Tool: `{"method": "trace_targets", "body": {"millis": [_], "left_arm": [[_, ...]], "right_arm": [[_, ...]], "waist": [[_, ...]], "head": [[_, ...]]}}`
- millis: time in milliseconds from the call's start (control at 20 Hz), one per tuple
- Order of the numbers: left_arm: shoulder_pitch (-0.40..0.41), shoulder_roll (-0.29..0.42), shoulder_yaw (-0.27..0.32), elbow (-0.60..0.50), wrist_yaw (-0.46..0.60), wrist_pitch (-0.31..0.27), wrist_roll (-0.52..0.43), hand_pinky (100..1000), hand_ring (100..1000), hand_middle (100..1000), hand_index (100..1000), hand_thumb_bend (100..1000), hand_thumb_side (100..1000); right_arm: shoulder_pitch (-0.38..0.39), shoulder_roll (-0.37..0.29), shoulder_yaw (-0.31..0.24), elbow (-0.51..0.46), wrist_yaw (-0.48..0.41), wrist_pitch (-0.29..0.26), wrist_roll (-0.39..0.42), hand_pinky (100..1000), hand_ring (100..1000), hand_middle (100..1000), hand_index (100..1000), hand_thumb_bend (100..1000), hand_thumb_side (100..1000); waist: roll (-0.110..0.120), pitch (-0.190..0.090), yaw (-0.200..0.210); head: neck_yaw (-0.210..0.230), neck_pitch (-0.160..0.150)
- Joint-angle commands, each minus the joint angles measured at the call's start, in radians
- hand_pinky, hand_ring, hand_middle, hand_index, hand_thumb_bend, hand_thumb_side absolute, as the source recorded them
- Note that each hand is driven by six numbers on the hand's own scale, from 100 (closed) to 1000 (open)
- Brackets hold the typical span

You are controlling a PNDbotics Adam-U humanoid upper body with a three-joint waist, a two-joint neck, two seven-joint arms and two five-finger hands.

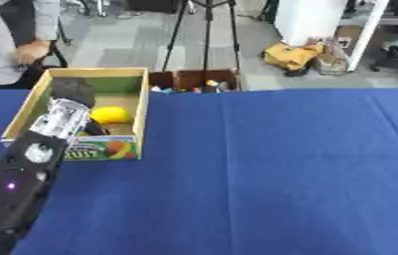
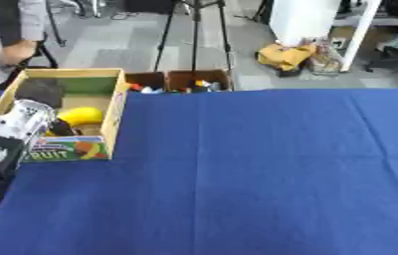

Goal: Pick up objects on the table and place them in the box.

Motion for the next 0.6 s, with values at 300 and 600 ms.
{"method": "trace_targets", "body": {"millis": [300,600], "left_arm": [[-0.035,0.018,0.012,-0.057,-0.019,0.012,0.049,984,1000,1000,1000,535,555],[-0.034,0.032,-0.003,-0.135,0.021,0.004,0.07,928,1000,1000,1000,464,494]], "right_arm": [[-0.002,-0.014,-0.005,-0.009,0.004,0.003,-0.002,827,886,747,878,100,1000],[0.008,-0.016,-0.009,-0.009,0.0,0.006,-0.007,826,886,747,878,100,1000]], "waist": [[0.001,-0.027,-0.001],[0.001,-0.045,0.008]], "head": [[-0.004,-0.003],[-0.013,0.013]]}}
